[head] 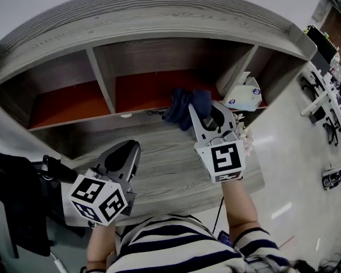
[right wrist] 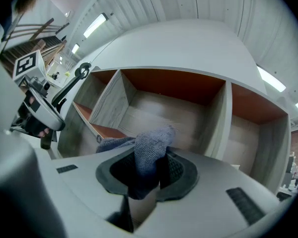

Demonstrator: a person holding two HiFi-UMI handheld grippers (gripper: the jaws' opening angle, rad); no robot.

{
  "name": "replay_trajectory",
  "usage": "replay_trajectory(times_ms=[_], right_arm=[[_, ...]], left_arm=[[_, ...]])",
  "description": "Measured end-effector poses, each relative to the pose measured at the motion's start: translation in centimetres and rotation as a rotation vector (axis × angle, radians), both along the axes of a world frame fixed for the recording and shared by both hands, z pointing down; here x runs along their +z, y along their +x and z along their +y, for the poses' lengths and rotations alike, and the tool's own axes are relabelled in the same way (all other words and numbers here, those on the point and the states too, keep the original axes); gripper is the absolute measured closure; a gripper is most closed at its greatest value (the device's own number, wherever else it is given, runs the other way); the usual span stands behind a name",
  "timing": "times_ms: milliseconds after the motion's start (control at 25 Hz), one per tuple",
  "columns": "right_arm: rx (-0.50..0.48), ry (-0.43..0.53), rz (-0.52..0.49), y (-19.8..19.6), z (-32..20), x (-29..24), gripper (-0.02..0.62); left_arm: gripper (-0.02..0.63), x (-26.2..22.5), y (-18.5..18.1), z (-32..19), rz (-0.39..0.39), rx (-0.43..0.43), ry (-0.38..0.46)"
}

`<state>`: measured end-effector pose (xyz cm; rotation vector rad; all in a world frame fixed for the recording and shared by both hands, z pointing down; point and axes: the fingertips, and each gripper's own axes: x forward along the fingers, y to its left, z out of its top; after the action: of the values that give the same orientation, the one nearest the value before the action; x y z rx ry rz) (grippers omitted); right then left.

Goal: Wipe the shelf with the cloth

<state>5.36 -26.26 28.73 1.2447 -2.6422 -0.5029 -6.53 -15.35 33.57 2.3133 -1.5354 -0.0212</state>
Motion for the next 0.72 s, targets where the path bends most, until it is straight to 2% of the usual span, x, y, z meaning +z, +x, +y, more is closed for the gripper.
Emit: replay_trajectory(times_ms=[320,720], right_arm=[[0.103,0.002,0.009,3.9,-1.3,0.5,0.499],[0.207,-0.001,0.015,6.8,-2.1,0.5,0.499]], left_arm=[[0.565,0.3,0.2,-0.2,0.001,0.015,-0.008],[0.566,0.3,0.1,-0.1,0.007,0.025,-0.005]])
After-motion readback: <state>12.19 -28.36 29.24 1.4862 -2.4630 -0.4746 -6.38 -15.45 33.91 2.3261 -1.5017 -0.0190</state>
